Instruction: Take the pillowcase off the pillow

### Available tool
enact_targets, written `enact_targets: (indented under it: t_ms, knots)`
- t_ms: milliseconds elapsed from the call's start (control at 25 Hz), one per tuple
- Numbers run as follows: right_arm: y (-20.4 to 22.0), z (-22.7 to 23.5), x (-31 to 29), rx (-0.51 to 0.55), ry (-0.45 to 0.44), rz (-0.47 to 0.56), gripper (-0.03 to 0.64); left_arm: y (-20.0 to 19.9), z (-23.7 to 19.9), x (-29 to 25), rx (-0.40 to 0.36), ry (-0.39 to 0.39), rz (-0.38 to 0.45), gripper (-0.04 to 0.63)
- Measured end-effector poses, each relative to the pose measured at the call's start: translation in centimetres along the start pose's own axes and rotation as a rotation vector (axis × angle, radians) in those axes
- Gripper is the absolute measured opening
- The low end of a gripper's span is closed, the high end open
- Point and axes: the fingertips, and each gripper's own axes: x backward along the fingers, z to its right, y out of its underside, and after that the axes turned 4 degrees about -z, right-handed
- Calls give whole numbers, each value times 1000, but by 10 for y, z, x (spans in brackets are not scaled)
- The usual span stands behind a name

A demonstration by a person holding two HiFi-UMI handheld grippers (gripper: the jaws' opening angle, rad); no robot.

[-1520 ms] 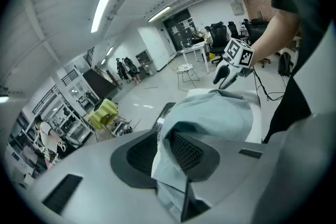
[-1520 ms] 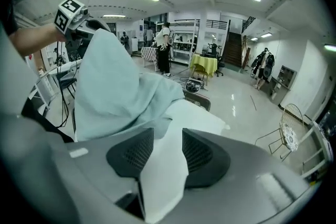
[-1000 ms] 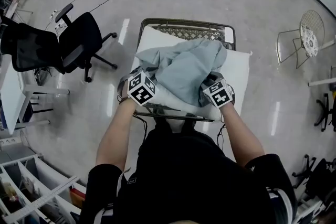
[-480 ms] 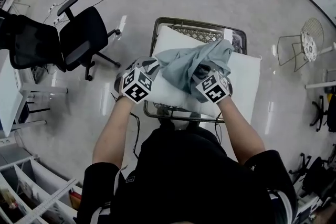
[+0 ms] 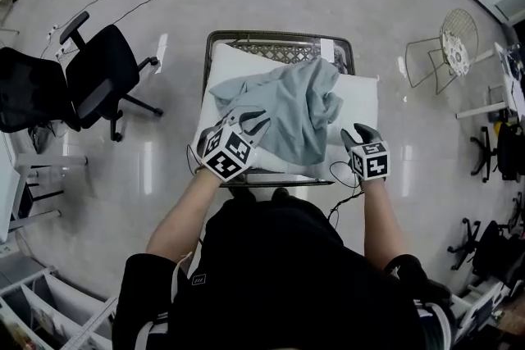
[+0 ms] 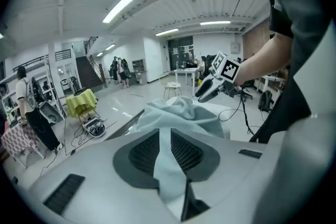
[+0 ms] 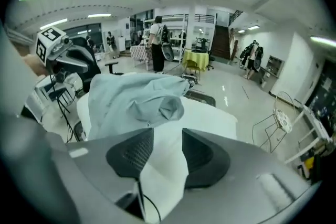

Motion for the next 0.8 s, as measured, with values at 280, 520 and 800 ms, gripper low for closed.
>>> enact_targets:
  t_ms: [280, 520, 800]
  knots:
    - [-25, -16, 36, 16, -143, 214, 178, -49, 42, 16, 142, -100, 128, 40]
    - [-53, -47, 78, 24, -300, 381, 178, -76, 78, 30, 155, -161, 168, 29]
    - [-111, -67, 145, 52, -355, 611, 178, -125, 95, 66, 227, -128, 353, 6]
